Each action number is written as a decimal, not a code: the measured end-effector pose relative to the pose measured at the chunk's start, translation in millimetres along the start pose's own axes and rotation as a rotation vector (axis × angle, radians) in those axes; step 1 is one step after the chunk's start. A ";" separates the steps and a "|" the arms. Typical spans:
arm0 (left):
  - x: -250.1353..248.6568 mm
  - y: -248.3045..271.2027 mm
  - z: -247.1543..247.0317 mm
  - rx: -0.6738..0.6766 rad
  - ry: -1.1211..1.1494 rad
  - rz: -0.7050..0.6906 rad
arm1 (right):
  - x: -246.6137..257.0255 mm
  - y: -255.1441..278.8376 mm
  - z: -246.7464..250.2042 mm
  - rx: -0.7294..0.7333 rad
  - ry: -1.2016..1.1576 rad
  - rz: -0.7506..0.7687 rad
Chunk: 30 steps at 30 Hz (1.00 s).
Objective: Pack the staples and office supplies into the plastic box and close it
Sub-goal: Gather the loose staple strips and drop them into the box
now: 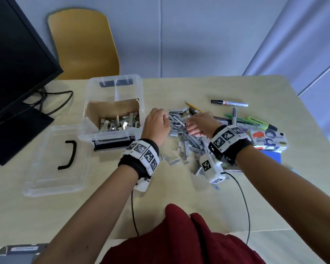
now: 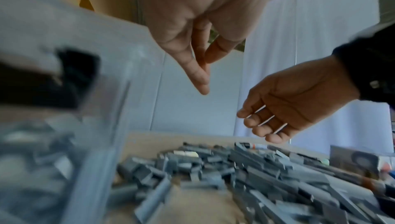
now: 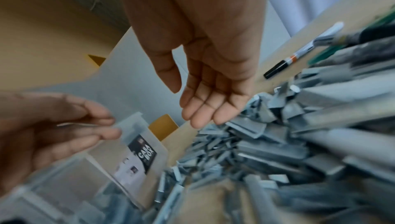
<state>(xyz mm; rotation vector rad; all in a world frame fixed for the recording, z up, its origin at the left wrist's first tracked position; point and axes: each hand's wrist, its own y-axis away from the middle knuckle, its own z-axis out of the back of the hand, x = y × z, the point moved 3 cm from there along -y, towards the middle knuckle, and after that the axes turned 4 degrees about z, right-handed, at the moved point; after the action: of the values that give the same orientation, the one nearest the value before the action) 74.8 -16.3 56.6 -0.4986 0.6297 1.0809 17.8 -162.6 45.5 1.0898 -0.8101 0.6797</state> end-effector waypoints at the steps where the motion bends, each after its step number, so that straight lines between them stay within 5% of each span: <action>1: 3.7 -3.1 -12.1 0.040 -0.020 0.039 | -3.6 1.7 3.0 0.025 0.056 0.012; 10: 54.7 -22.8 -64.5 0.201 -0.224 0.428 | -26.8 -4.8 4.1 0.136 0.667 0.182; 16: 45.8 -13.3 -69.0 0.214 -0.330 0.397 | -44.0 -16.3 -0.2 0.009 0.829 0.244; 30: 49.0 15.8 -79.0 0.159 0.081 0.387 | -55.9 -10.0 -20.7 -0.160 1.168 0.387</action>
<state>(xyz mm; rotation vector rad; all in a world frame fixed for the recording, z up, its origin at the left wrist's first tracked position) 58.7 -29.9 -35.4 -0.2885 0.9004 1.3657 0.4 -151.0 -11.3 0.2439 -0.0319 1.3546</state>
